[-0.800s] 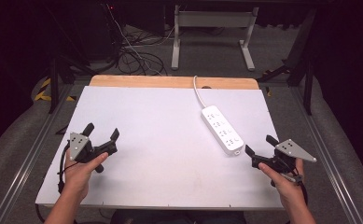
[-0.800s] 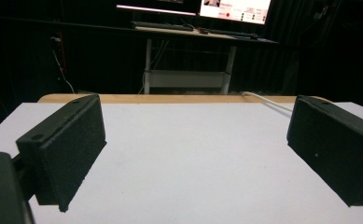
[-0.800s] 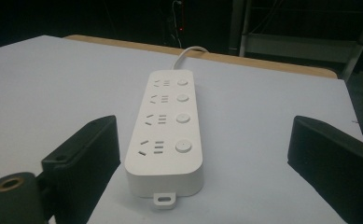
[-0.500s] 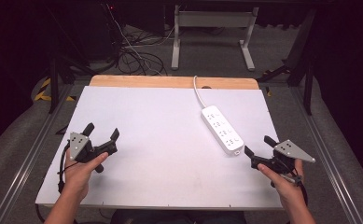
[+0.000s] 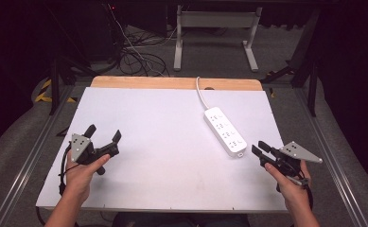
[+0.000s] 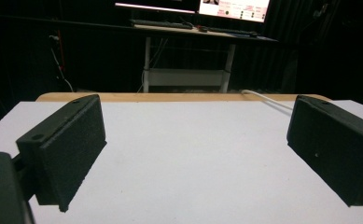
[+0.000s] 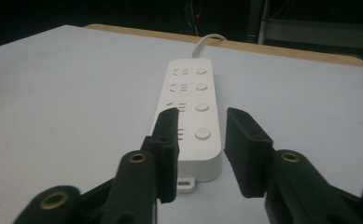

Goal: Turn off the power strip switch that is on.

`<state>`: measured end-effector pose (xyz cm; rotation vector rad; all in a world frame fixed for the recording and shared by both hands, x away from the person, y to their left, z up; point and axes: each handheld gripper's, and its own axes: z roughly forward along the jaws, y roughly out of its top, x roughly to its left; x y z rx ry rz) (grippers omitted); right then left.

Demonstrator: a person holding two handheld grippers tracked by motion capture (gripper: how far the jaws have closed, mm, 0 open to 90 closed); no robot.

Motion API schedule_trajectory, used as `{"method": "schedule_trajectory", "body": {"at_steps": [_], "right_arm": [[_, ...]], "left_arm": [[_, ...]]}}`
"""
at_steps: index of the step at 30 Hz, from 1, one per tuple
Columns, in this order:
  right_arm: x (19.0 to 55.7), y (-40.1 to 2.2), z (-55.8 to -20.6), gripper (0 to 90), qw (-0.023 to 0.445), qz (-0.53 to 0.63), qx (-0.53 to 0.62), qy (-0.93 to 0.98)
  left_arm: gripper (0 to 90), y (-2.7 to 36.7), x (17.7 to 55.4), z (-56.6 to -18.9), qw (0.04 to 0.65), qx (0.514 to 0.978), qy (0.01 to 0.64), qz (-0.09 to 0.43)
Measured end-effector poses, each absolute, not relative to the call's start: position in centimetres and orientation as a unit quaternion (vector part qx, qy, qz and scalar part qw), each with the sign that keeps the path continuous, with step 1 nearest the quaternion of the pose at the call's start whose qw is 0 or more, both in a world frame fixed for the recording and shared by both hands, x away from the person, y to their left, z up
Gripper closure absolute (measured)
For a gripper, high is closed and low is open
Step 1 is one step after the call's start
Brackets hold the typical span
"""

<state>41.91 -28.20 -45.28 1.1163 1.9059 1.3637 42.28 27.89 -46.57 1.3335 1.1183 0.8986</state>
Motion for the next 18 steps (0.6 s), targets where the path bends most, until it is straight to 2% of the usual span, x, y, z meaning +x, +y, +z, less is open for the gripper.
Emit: {"method": "schedule_trajectory", "body": {"at_steps": [3, 4, 5, 8, 11, 14, 15, 18], "right_arm": [[41.8, -27.9, -45.0, 74.6, 0.293, 0.463, 0.414, 0.727], [41.8, -27.9, -45.0, 74.6, 0.293, 0.463, 0.414, 0.727], [42.0, -27.6, -44.9, 74.8, 0.273, 0.45, 0.402, 0.749], [41.9, -27.3, -45.0, 76.6, 0.272, 0.427, 0.411, 0.758], [41.6, -27.0, -44.8, 90.0, 0.278, 0.439, 0.418, 0.746], [41.4, -27.2, -44.5, 90.0, 0.26, 0.452, 0.43, 0.737], [41.4, -27.5, -44.1, 90.0, 0.239, 0.46, 0.426, 0.742], [41.3, -27.6, -43.7, 90.0, 0.233, 0.468, 0.427, 0.738]], "left_arm": [[4.8, 27.9, 42.3, -46.6, 0.558, 0.565, 0.474, 0.38], [4.8, 27.9, 42.3, -46.6, 0.558, 0.565, 0.474, 0.38], [4.8, 27.9, 42.3, -46.6, 0.558, 0.565, 0.474, 0.38], [4.9, 27.9, 42.3, -46.6, 0.558, 0.565, 0.475, 0.38], [5.0, 27.9, 42.3, -46.6, 0.559, 0.565, 0.475, 0.379], [5.1, 27.9, 42.3, -46.6, 0.559, 0.564, 0.476, 0.378], [5.1, 27.9, 42.3, -46.6, 0.559, 0.564, 0.476, 0.378], [5.4, 27.9, 42.3, -46.6, 0.558, 0.565, 0.476, 0.377]]}}
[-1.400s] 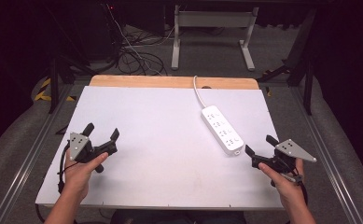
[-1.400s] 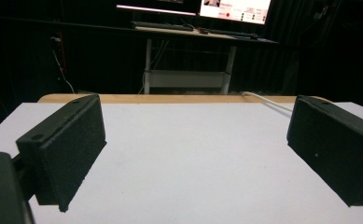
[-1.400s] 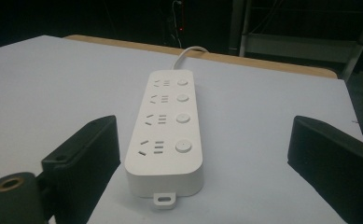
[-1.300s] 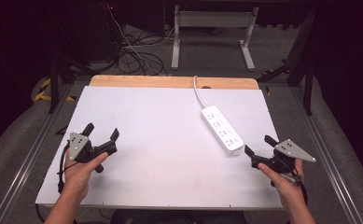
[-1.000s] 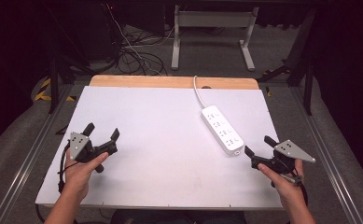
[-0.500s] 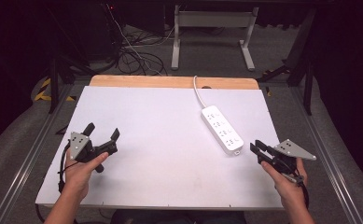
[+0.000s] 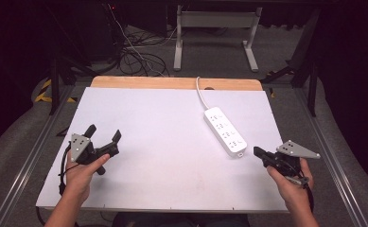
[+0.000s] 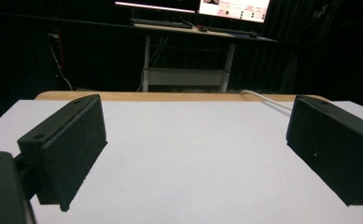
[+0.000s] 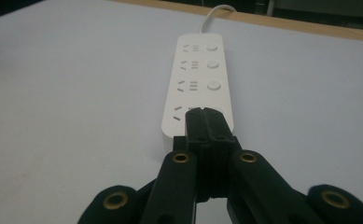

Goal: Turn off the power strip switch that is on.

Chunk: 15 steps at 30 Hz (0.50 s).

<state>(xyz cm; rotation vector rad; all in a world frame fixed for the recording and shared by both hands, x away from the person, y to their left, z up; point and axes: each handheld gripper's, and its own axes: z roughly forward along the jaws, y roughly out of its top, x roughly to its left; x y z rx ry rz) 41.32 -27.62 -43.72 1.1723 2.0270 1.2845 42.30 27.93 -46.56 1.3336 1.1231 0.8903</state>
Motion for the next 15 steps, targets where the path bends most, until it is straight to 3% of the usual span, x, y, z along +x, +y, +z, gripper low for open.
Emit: {"method": "schedule_trajectory", "body": {"at_steps": [15], "right_arm": [[42.6, -27.1, -39.7, 90.0, 0.231, 0.439, 0.445, 0.746]], "left_arm": [[5.5, 28.0, 42.3, -46.6, 0.555, 0.566, 0.478, 0.377]]}}
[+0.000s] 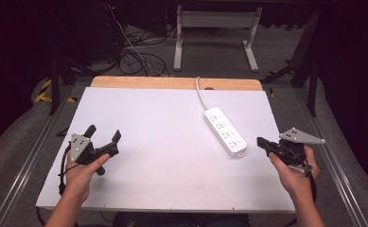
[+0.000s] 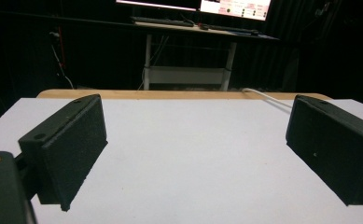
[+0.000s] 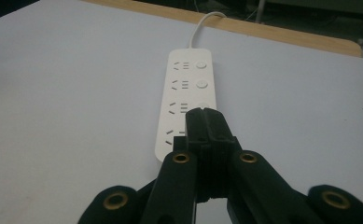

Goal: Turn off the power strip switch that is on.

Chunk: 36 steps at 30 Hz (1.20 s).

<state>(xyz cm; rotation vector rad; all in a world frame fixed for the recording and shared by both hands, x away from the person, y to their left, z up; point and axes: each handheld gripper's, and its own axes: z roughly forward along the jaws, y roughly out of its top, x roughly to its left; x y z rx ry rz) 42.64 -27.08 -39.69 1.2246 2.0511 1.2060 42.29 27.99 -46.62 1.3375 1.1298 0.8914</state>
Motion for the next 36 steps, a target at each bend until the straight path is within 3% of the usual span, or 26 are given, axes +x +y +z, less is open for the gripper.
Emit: {"method": "schedule_trajectory", "body": {"at_steps": [17, 36], "right_arm": [[46.5, -23.8, -34.6, 90.0, 0.227, 0.427, 0.433, 0.761], [50.2, -20.7, -32.6, 90.0, 0.237, 0.42, 0.408, 0.775]], "left_arm": [[5.8, 28.1, 42.3, -46.9, 0.552, 0.569, 0.48, 0.376], [6.2, 29.0, 40.8, -47.2, 0.534, 0.586, 0.474, 0.383]]}}
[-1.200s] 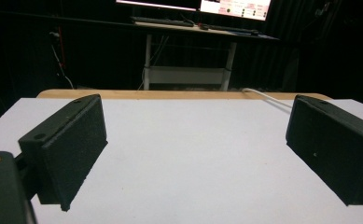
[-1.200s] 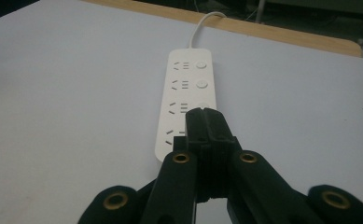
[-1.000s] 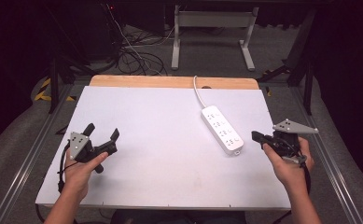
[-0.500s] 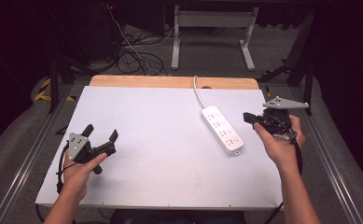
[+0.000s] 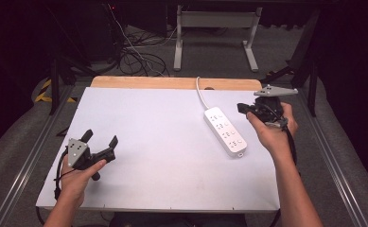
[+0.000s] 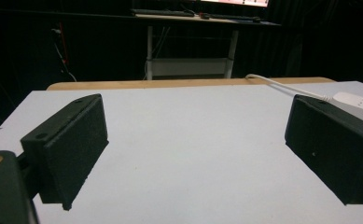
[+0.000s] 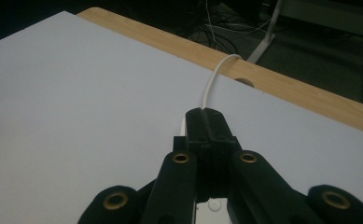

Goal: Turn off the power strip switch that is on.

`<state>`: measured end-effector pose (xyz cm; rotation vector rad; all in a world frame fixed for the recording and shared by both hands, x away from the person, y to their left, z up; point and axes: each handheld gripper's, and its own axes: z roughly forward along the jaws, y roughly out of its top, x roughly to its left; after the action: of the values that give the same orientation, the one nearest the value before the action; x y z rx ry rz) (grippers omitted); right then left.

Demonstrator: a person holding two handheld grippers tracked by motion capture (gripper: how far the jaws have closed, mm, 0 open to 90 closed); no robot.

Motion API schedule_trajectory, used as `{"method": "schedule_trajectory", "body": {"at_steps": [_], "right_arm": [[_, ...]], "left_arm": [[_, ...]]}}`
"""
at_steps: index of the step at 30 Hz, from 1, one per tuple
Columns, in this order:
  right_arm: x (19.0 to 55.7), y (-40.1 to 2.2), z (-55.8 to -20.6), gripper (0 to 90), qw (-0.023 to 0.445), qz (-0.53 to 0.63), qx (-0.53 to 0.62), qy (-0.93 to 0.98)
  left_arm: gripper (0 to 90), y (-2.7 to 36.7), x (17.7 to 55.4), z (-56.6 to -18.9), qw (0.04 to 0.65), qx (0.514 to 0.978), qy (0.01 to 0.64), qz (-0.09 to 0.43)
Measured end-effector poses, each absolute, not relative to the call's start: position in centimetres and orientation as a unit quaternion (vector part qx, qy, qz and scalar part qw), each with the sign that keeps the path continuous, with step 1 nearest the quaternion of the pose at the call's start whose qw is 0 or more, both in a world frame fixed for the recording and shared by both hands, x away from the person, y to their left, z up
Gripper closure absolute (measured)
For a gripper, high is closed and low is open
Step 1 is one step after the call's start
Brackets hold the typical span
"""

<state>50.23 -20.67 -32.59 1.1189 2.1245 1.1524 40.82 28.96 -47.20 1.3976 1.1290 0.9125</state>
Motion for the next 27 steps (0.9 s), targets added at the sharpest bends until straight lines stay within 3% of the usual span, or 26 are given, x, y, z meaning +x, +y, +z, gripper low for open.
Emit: {"method": "schedule_trajectory", "body": {"at_steps": [10, 19, 27], "right_arm": [[54.4, -17.6, -32.6, 90.0, 0.247, 0.395, 0.382, 0.798], [60.5, -16.3, -37.3, 90.0, 0.229, 0.317, 0.399, 0.83], [61.8, -15.7, -40.3, 90.0, 0.195, 0.3, 0.408, 0.84]], "left_arm": [[6.3, 29.3, 40.3, -47.5, 0.521, 0.595, 0.472, 0.39], [6.3, 29.6, 40.5, -47.6, 0.521, 0.602, 0.467, 0.385], [6.3, 29.6, 40.3, -47.7, 0.521, 0.599, 0.47, 0.385]]}}
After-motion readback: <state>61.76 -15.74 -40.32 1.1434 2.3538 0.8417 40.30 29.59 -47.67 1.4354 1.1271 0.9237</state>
